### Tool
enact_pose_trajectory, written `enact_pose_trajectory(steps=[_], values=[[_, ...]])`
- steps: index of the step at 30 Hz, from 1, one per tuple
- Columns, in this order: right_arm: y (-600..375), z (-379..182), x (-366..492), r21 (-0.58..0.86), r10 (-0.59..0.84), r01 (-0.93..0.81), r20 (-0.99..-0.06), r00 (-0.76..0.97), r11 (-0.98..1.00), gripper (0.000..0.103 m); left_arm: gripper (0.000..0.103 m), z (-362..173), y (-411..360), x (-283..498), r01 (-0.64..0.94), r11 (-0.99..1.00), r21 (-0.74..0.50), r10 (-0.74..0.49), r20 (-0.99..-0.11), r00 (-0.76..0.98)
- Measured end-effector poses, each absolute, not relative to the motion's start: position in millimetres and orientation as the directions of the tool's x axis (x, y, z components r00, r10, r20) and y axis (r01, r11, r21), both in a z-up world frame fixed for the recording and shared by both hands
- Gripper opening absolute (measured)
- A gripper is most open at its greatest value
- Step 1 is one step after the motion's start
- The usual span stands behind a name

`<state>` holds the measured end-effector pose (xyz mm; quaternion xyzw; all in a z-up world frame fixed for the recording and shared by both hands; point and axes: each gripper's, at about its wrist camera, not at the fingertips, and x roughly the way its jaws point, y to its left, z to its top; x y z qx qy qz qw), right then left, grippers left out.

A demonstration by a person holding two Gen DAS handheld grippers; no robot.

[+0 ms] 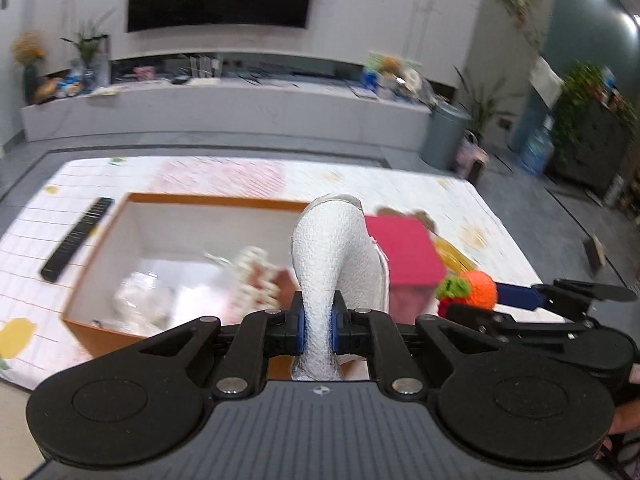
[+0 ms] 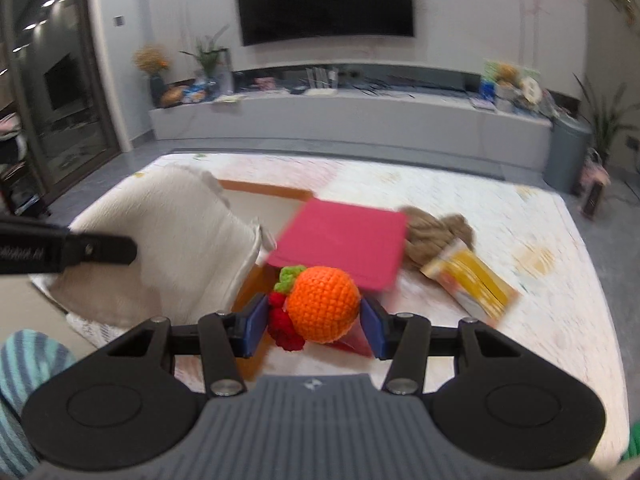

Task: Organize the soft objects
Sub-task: 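Carry the white towel and orange ball over the orange box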

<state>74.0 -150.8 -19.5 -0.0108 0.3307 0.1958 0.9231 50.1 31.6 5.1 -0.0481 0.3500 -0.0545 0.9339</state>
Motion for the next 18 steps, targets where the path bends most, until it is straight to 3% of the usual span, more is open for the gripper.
enact_pose_trajectory(steps=[10,18], values=[[-71,-4,100,0.072,0.445,-0.516,-0.617,0.649,0.853,0.050,0.013,17,83,66,-0.053,0.998,-0.035,0.020,-0.620,0.784],[-19,-22,137,0.016,0.428,-0.573,-0.683,0.592,0.819,0.050,0.013,-14,128,104,-0.179,0.984,0.021,0.140,-0.712,0.688]])
